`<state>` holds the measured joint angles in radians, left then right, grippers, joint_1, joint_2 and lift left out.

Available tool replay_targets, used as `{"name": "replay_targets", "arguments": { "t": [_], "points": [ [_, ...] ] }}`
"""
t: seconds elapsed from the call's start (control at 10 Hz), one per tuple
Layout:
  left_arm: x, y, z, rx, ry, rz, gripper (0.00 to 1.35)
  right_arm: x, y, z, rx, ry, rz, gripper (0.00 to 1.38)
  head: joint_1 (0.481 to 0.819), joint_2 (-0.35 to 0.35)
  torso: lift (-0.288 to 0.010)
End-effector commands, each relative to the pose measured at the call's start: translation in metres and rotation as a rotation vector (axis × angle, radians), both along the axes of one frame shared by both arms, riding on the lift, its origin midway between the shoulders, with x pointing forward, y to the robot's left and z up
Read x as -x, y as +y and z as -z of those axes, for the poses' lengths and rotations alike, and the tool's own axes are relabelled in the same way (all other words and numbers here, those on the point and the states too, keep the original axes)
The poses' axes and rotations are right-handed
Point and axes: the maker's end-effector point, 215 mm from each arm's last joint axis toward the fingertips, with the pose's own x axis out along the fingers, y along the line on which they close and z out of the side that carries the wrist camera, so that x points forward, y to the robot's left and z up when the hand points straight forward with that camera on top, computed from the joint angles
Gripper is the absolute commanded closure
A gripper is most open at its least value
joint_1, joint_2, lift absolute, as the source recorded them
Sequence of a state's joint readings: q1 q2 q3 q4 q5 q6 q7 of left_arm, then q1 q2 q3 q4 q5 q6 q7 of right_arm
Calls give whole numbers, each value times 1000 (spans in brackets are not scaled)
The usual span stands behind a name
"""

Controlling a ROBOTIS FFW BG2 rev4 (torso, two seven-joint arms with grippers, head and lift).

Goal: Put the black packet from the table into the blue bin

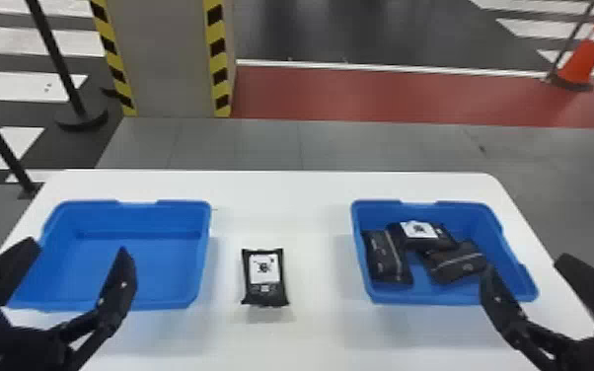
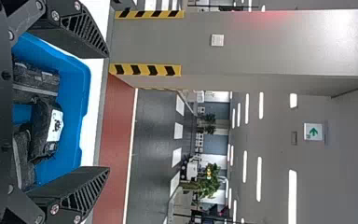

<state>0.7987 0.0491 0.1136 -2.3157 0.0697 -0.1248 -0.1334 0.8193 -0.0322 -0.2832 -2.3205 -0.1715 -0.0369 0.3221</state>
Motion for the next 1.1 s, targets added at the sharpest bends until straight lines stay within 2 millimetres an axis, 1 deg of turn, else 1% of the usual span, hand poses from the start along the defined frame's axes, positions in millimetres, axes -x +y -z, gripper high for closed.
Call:
{"name": "replay_targets", "arguments": {
  "t": [0.0, 0.5, 0.6, 0.7, 0.8, 0.9, 1.0],
  "points": [
    [0, 0, -1, 0, -2, 0, 116, -1, 1, -1, -1, -2, -1, 167, 695, -65, -110],
    [0, 1, 0, -2, -2, -1, 116, -1, 1, -1, -1, -2, -1, 173, 695, -63, -110],
    [0, 1, 0, -2, -2, -1, 116, -1, 2, 2, -7, 7, -2, 173, 695, -63, -110],
    [1, 1, 0, -2, 1, -1, 116, -6, 8, -1, 2, 15, -15, 173, 695, -62, -110],
    [0, 1, 0, -2, -2, -1, 116, -16, 22, 1, -22, 30, -42, 173, 695, -59, -110],
    [0, 1, 0, -2, -2, -1, 116, -29, 38, 10, -60, 44, -77, 173, 695, -44, -110],
    [0, 1, 0, -1, 1, -1, 116, -44, 59, 25, -97, 84, -123, 170, 695, -20, -110]
  ]
}}
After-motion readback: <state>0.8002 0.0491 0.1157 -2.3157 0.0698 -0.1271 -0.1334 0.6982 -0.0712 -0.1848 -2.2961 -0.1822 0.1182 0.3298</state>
